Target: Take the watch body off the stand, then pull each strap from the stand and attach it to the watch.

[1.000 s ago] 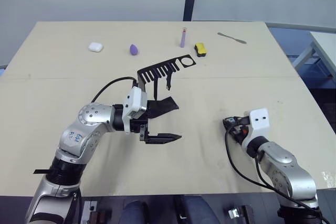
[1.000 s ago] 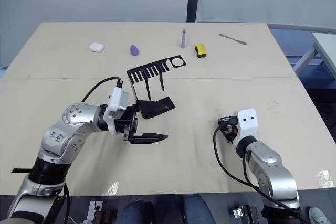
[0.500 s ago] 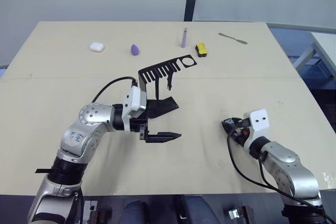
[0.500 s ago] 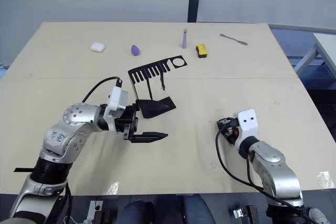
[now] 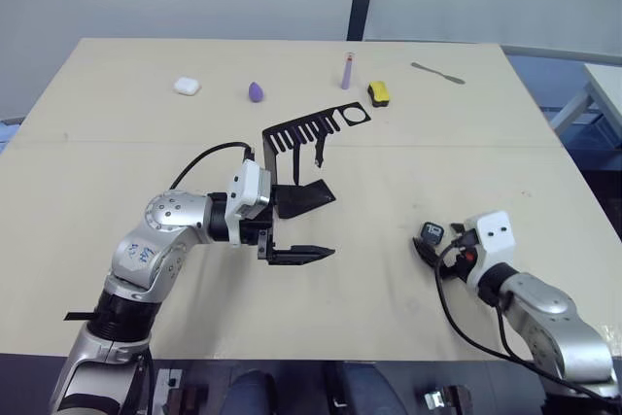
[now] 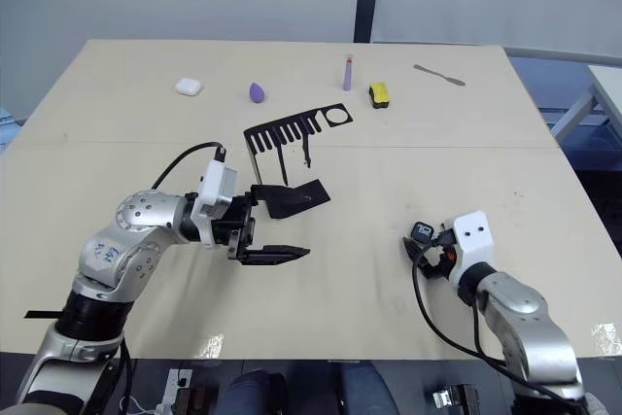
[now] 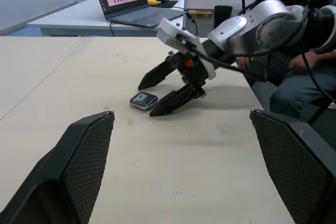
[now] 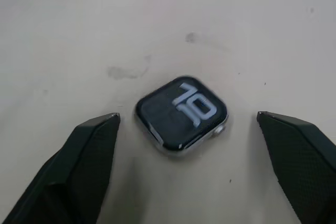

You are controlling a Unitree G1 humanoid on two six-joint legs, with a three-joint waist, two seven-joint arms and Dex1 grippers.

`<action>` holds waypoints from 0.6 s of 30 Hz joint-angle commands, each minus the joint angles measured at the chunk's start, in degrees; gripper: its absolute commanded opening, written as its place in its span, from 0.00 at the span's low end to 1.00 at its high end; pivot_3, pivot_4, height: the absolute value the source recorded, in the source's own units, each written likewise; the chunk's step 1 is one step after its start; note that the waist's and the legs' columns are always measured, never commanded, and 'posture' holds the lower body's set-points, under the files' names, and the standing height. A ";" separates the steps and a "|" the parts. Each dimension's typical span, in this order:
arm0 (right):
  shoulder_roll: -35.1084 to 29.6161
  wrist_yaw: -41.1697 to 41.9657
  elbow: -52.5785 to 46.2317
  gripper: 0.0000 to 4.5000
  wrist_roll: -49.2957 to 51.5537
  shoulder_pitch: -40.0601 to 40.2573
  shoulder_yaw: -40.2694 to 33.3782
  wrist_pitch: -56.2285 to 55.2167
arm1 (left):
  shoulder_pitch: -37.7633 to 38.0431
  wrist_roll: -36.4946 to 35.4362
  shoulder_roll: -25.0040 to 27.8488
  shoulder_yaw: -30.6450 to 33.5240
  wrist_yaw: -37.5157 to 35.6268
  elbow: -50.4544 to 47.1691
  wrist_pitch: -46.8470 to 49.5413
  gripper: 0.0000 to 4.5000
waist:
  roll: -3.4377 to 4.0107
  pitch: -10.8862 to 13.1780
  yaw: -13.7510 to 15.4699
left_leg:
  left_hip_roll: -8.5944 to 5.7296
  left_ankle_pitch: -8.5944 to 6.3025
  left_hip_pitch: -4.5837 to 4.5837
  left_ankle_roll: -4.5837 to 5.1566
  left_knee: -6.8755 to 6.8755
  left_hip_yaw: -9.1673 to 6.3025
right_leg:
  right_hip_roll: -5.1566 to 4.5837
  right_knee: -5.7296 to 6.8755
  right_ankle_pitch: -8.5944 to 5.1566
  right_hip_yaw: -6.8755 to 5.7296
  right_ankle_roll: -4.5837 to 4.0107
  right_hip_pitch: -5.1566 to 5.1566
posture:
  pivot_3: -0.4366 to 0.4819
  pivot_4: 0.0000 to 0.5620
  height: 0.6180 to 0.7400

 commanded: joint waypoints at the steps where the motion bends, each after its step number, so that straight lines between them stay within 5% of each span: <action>1: -2.87 3.84 -7.61 0.99 4.95 4.14 -6.95 2.25 | 2.70 -2.18 1.99 3.68 1.32 -3.89 2.20 1.00 | 0.01 0.00 -0.03 | 0.00 0.00 0.01 0.00 -0.01 0.01 | 0.00 0.00 0.00 0.00 0.00 0.00 | 0.48 0.27 1.00; 9: -7.47 12.36 -15.03 0.99 18.81 16.63 -25.42 6.53 | 9.63 -7.16 8.25 13.98 3.67 -5.61 8.70 1.00 | -0.04 -0.03 0.04 | 0.00 -0.02 0.06 0.03 -0.02 -0.13 | 0.01 -0.07 0.00 -0.07 0.01 0.16 | 0.48 0.27 1.00; 18: -1.96 0.29 -20.60 0.99 15.28 11.58 -13.47 8.53 | 8.67 -7.24 7.50 10.13 2.85 -9.88 8.73 1.00 | -0.02 -0.03 -0.02 | -0.03 -0.02 0.04 0.02 -0.02 -0.19 | 0.01 -0.10 0.00 -0.09 0.01 0.18 | 0.48 0.27 1.00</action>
